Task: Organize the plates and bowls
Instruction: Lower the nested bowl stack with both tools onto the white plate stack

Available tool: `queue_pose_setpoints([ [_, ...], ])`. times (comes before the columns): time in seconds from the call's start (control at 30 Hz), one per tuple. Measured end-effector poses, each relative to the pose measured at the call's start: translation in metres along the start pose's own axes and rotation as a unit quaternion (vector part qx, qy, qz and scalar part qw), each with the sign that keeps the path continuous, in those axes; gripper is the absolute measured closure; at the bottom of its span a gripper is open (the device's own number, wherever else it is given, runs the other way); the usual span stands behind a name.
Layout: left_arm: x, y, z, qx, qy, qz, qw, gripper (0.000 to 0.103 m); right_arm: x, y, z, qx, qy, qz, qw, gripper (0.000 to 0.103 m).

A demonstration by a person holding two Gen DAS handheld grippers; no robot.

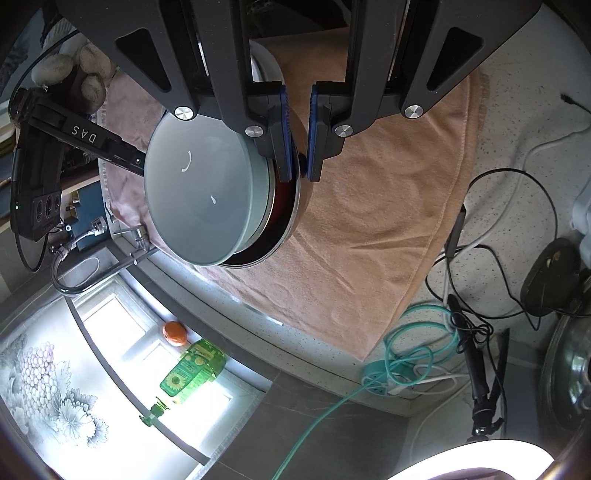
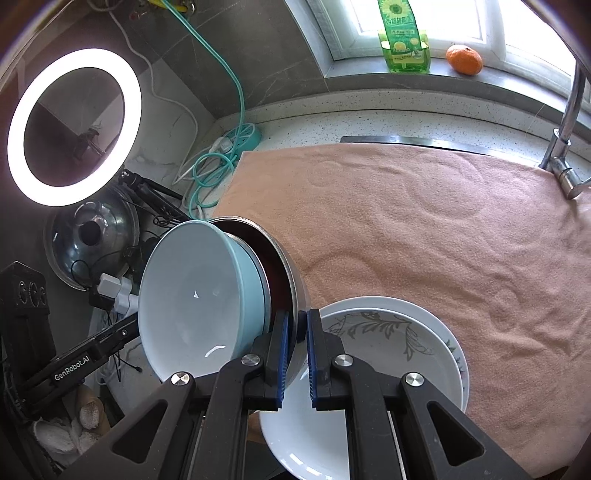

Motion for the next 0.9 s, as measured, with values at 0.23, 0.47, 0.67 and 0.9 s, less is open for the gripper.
queue_pose_setpoints([
  [0.23,0.006,0.019,0.015,0.015,-0.012,0.005,0.9998,0.096,-0.016,0.018,0.014,0.016,0.005,0.008,1.0,0.094],
  [0.47,0.012,0.033,0.028,0.025,-0.023,0.009,0.9994,0.096,-0.028,0.034,0.029,0.029,0.006,0.015,0.999,0.094],
  [0.67,0.018,0.044,0.039,0.03,-0.033,0.008,0.999,0.096,-0.035,0.046,0.041,0.038,0.004,0.019,0.999,0.094],
  [0.9,0.025,0.054,0.051,0.037,-0.044,0.004,0.9983,0.096,-0.04,0.059,0.053,0.046,0.001,0.023,0.999,0.094],
])
Point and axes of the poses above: each gripper's, at about its wrist camera, not at the fingertips, and x roughly the way its jaws point, y to its right, z to its underside, the point moved 4 cm from there along x, roughly the way its jaws point, and after that the axes turned 13 degrees about -x, right-handed, at the moved point
